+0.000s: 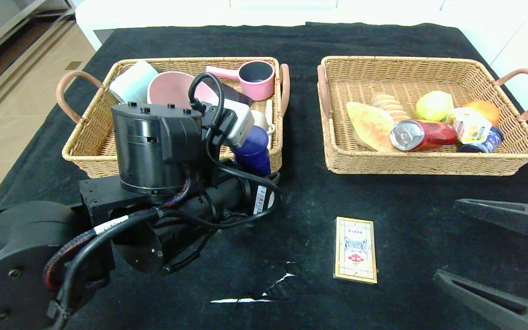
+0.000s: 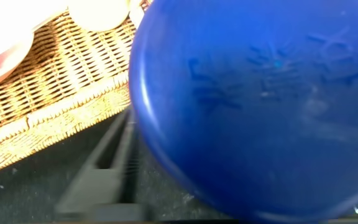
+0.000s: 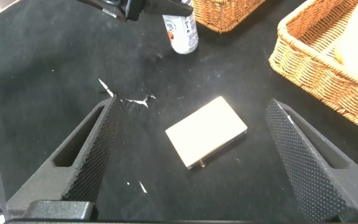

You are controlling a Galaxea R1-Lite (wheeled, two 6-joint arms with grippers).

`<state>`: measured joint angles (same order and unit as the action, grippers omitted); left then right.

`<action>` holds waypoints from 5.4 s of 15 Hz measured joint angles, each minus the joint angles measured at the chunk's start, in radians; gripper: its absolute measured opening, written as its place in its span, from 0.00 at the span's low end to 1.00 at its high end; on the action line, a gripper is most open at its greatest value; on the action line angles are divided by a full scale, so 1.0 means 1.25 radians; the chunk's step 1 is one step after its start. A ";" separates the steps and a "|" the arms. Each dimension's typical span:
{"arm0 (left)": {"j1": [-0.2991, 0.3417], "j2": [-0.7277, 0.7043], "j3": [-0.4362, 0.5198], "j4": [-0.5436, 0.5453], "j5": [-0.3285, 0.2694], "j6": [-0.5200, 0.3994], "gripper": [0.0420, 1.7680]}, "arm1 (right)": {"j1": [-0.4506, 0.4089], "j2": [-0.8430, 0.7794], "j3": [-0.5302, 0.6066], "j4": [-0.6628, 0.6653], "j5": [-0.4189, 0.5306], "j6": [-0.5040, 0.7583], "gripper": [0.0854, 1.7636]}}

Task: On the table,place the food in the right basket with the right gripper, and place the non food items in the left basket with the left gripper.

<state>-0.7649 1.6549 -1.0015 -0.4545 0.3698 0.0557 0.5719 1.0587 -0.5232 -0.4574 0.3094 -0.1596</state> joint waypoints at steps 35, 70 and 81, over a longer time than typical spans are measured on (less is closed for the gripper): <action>-0.283 0.217 -0.322 0.080 -0.027 0.034 0.46 | -0.233 -0.178 -0.158 0.137 0.005 0.008 0.97; -0.275 0.367 -0.544 0.154 -0.032 0.075 0.80 | -0.281 -0.218 -0.192 0.134 0.001 0.029 0.97; -0.311 0.246 -0.421 0.242 0.031 0.013 0.93 | -0.281 -0.222 -0.191 0.136 0.002 0.028 0.97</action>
<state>-1.1536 1.9619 -1.5274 -0.1515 0.4087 0.0726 0.2206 0.7813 -0.7615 -0.2877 0.3121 -0.1249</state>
